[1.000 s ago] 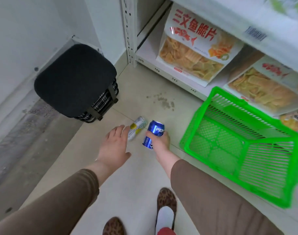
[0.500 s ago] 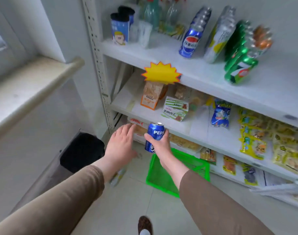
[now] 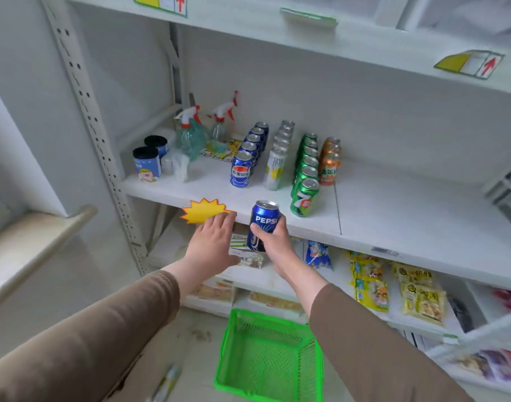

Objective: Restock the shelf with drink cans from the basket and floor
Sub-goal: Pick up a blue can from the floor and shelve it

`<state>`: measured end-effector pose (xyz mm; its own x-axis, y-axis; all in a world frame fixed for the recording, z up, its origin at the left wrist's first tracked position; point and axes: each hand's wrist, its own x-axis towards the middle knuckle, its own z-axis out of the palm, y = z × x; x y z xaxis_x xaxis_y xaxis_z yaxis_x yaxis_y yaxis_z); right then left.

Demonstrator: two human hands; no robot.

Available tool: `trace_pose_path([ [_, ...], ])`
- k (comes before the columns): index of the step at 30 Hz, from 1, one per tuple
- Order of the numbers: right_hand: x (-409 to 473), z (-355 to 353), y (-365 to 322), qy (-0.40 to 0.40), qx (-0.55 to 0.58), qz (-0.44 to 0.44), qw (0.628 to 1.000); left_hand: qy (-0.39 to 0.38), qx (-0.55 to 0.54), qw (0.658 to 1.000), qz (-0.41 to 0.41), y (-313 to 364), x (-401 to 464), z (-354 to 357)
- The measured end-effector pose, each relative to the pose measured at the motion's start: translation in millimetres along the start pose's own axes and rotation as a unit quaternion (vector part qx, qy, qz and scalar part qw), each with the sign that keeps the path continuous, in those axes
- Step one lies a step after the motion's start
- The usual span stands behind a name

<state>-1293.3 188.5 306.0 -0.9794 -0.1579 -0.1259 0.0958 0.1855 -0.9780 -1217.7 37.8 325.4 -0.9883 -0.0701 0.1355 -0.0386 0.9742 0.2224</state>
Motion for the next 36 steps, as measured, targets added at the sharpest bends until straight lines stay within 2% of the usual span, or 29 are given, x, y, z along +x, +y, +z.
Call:
trace_pose_path([
  [8,100,6,-29,0.005,-0.109,-0.082,0.991,-0.003,0.025,0.997,-0.078,-1,74,-11],
  [15,139,43,-27,-0.006,-0.177,-0.075,0.981,-0.008,0.044,0.993,-0.114,-29,93,-4],
  [24,169,78,-21,0.063,-0.173,-0.073,0.98,-0.022,0.056,0.99,-0.125,-54,118,5],
  [27,175,78,-13,0.036,-0.185,-0.06,0.98,-0.029,0.056,0.991,-0.122,-59,124,8],
  [33,188,60,-5,-0.004,-0.239,-0.093,0.966,-0.043,0.057,0.99,-0.125,-64,129,17],
  [36,194,61,-6,-0.037,-0.201,-0.063,0.977,-0.042,0.059,0.989,-0.126,-63,131,18],
])
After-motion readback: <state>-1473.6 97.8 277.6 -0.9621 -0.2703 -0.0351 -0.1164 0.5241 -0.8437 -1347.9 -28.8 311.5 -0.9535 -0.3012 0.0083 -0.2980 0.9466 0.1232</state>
